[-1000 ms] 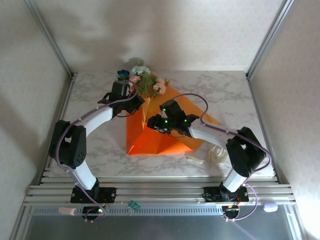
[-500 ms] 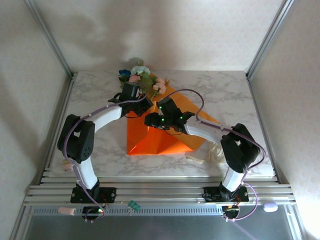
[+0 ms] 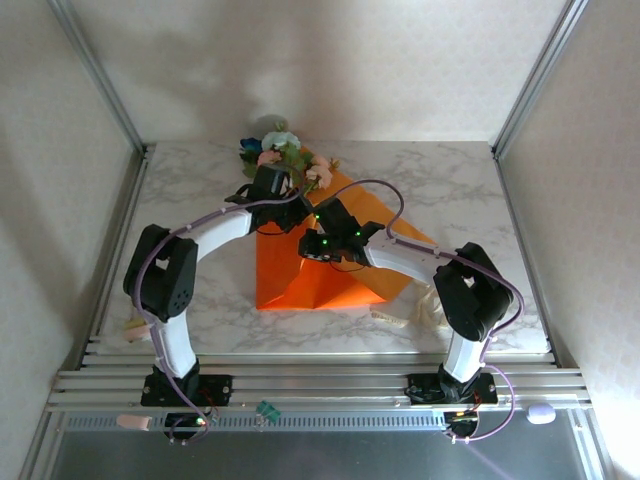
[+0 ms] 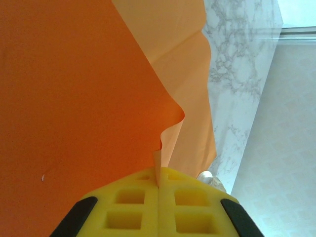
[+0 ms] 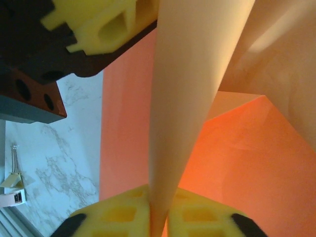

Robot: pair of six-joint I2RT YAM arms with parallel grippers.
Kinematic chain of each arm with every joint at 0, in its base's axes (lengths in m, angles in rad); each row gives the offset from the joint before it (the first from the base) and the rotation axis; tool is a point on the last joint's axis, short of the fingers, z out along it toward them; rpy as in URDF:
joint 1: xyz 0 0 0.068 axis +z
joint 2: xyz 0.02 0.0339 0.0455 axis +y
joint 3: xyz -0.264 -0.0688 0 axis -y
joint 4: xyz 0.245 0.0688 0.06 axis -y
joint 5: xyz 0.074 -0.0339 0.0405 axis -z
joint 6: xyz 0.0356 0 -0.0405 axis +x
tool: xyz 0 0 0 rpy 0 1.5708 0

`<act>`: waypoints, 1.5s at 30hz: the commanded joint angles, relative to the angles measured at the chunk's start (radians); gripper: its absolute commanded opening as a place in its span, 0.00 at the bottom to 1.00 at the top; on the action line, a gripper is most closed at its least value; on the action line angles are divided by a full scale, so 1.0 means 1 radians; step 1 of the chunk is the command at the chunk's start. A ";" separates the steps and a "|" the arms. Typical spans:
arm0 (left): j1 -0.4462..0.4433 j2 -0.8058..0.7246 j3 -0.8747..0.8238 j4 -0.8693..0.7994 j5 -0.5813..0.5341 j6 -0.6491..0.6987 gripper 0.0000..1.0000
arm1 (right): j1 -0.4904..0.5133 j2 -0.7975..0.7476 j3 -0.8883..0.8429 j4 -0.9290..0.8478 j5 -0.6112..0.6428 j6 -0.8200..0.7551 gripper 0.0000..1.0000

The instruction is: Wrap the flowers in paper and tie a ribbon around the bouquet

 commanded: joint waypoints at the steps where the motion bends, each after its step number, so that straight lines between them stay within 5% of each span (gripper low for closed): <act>1: -0.009 0.012 0.041 -0.026 0.013 0.029 0.00 | 0.002 -0.005 -0.016 -0.021 0.026 -0.001 0.11; 4: -0.012 0.017 0.050 -0.038 0.013 0.035 0.00 | 0.003 -0.011 -0.021 -0.028 0.029 -0.006 0.09; 7: -0.015 0.008 0.053 -0.047 0.003 0.037 0.11 | 0.002 -0.019 -0.039 -0.033 0.036 -0.009 0.05; 10: -0.016 -0.060 0.081 -0.147 -0.099 0.065 0.42 | -0.002 -0.027 -0.065 -0.030 0.037 -0.011 0.04; 13: -0.013 -0.179 0.099 -0.330 -0.280 0.073 0.57 | -0.004 -0.034 -0.086 -0.026 0.039 -0.019 0.04; 17: -0.009 -0.306 -0.020 -0.488 -0.358 0.059 0.56 | -0.004 -0.024 -0.099 -0.019 0.029 -0.026 0.04; 24: -0.029 -0.468 -0.478 -0.242 -0.131 -0.081 0.39 | -0.015 -0.017 -0.113 -0.022 0.038 -0.041 0.05; 45: -0.140 -0.338 -0.565 -0.167 -0.147 -0.034 0.30 | -0.016 -0.056 -0.133 -0.065 0.073 -0.042 0.11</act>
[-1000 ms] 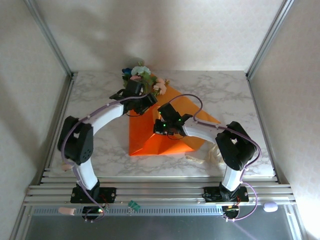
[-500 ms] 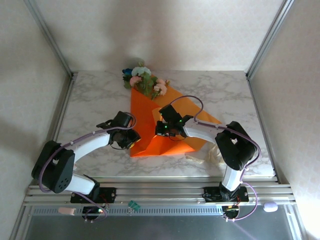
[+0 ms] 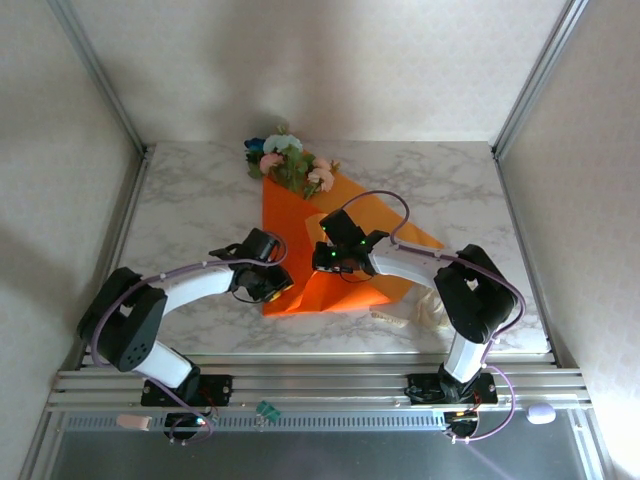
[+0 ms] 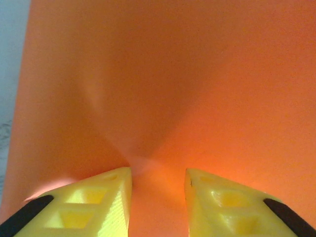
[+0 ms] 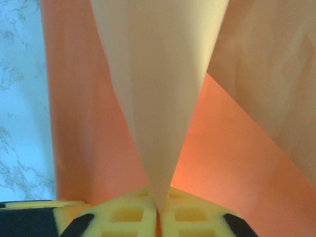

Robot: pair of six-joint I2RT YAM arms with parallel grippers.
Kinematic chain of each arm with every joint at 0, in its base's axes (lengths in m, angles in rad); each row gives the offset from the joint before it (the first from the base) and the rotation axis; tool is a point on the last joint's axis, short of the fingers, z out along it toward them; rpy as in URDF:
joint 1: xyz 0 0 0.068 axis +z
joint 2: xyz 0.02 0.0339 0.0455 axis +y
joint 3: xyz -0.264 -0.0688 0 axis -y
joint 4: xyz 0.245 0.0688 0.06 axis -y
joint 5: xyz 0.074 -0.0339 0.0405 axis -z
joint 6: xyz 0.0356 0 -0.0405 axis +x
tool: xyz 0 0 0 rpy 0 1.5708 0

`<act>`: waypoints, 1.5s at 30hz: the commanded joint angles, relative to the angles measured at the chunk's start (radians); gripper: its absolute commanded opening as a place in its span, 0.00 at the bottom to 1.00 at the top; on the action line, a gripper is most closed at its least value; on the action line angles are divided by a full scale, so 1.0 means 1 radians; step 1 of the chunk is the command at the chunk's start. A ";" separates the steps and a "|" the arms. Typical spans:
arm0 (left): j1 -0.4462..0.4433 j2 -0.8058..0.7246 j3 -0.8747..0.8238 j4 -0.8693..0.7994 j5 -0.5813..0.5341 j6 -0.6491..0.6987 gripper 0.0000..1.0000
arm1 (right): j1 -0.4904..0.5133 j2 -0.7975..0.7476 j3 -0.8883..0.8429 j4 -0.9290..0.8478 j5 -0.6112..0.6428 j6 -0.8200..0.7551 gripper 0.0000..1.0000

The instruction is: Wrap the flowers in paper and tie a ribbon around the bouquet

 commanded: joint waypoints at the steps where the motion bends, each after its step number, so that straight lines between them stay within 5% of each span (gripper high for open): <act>1: -0.022 0.030 -0.016 0.029 0.008 0.017 0.30 | -0.005 -0.037 -0.022 -0.042 0.031 -0.006 0.13; 12: -0.068 0.080 -0.022 0.046 -0.011 0.030 0.28 | -0.003 -0.190 -0.076 -0.099 0.120 0.041 0.34; 23: -0.068 0.045 -0.062 0.075 -0.001 0.021 0.22 | 0.176 -0.140 -0.178 0.248 -0.250 0.194 0.09; 28: -0.068 0.031 -0.109 0.138 0.029 -0.012 0.11 | 0.185 -0.109 -0.258 0.289 -0.240 0.281 0.03; 37: -0.067 0.005 -0.131 0.136 0.041 -0.016 0.09 | 0.191 -0.035 -0.261 0.276 -0.200 0.352 0.01; 43: -0.066 -0.031 -0.125 0.117 0.033 -0.016 0.09 | 0.186 0.019 -0.241 0.160 -0.151 0.350 0.00; 45: -0.062 -0.072 -0.086 0.065 -0.011 -0.003 0.21 | 0.185 0.052 -0.230 0.102 -0.145 0.362 0.00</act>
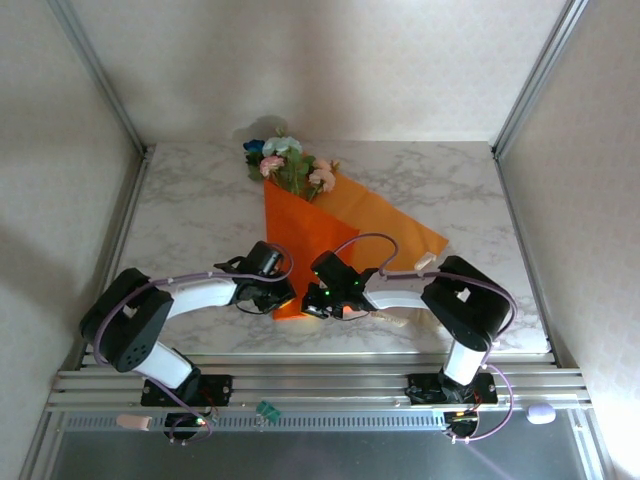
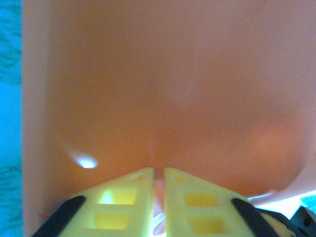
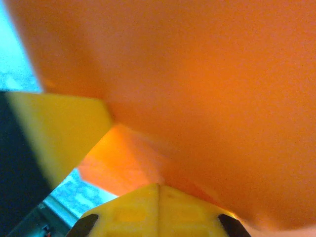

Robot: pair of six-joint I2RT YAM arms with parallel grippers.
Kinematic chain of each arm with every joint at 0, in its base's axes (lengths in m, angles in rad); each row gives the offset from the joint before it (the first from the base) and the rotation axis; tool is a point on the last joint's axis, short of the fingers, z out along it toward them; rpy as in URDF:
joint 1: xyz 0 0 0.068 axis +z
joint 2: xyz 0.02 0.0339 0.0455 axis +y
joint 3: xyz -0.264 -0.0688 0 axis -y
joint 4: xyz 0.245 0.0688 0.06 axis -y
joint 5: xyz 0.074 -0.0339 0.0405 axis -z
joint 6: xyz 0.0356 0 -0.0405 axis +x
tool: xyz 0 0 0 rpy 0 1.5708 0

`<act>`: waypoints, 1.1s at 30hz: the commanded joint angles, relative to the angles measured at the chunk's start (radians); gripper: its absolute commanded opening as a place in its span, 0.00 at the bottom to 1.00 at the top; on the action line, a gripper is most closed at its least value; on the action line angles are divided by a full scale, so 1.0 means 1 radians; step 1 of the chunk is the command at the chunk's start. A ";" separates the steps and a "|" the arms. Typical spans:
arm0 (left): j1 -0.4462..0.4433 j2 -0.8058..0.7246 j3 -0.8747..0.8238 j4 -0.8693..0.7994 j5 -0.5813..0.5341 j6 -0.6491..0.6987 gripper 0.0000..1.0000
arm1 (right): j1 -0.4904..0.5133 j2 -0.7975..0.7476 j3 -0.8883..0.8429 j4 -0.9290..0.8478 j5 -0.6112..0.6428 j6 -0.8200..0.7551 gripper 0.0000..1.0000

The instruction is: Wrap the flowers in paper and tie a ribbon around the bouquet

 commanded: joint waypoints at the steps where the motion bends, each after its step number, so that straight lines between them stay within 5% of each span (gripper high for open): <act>1: 0.000 -0.077 0.044 -0.115 -0.056 0.009 0.27 | 0.007 0.062 0.013 -0.131 0.043 0.028 0.00; 7: 0.107 -0.171 0.055 -0.243 -0.069 0.090 0.33 | 0.006 0.087 -0.013 -0.125 0.034 0.063 0.00; 12: 0.210 -0.161 -0.062 -0.049 0.037 0.169 0.29 | 0.000 0.092 -0.013 -0.140 0.026 0.066 0.00; 33: 0.207 0.039 -0.027 0.135 0.054 0.205 0.13 | -0.022 0.032 0.035 -0.279 0.050 0.030 0.00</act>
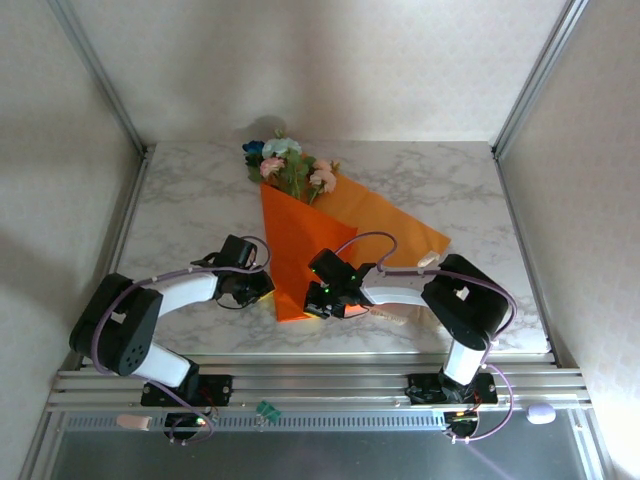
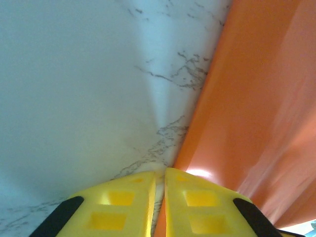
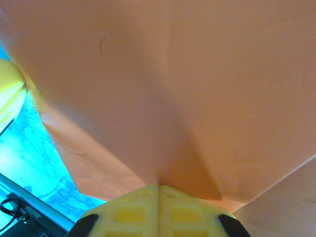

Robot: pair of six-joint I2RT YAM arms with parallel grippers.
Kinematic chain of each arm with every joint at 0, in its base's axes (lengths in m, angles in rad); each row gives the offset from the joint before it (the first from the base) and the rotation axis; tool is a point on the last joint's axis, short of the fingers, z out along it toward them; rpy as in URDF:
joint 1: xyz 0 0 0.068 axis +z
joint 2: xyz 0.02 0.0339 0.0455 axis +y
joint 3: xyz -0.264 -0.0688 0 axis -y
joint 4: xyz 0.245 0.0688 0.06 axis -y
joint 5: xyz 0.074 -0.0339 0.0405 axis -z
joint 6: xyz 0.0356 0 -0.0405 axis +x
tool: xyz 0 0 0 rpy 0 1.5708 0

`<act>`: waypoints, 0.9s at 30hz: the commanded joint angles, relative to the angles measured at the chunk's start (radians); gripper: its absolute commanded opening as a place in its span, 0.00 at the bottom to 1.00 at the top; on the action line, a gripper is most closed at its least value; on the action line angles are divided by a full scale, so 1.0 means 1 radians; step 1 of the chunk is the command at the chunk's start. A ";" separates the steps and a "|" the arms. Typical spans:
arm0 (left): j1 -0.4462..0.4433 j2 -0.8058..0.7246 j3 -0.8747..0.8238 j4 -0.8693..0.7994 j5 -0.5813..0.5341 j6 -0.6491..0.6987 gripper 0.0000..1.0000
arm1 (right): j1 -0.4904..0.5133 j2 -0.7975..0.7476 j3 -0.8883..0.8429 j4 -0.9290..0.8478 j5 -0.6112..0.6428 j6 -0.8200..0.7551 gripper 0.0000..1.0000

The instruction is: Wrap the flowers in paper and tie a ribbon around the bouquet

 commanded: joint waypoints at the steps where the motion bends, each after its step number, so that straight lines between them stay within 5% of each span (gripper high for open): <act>1: -0.011 0.060 0.027 0.138 0.006 0.011 0.15 | -0.014 0.032 -0.014 -0.141 0.031 -0.005 0.00; 9: -0.023 -0.080 0.069 -0.029 -0.016 -0.048 0.17 | -0.029 0.023 -0.015 -0.153 0.033 -0.008 0.00; 21: -0.042 0.058 0.144 0.056 0.024 -0.039 0.13 | -0.033 0.025 -0.009 -0.166 0.030 -0.011 0.00; 27: -0.071 -0.014 0.213 -0.162 -0.143 -0.131 0.14 | -0.036 0.023 -0.001 -0.182 0.034 -0.020 0.00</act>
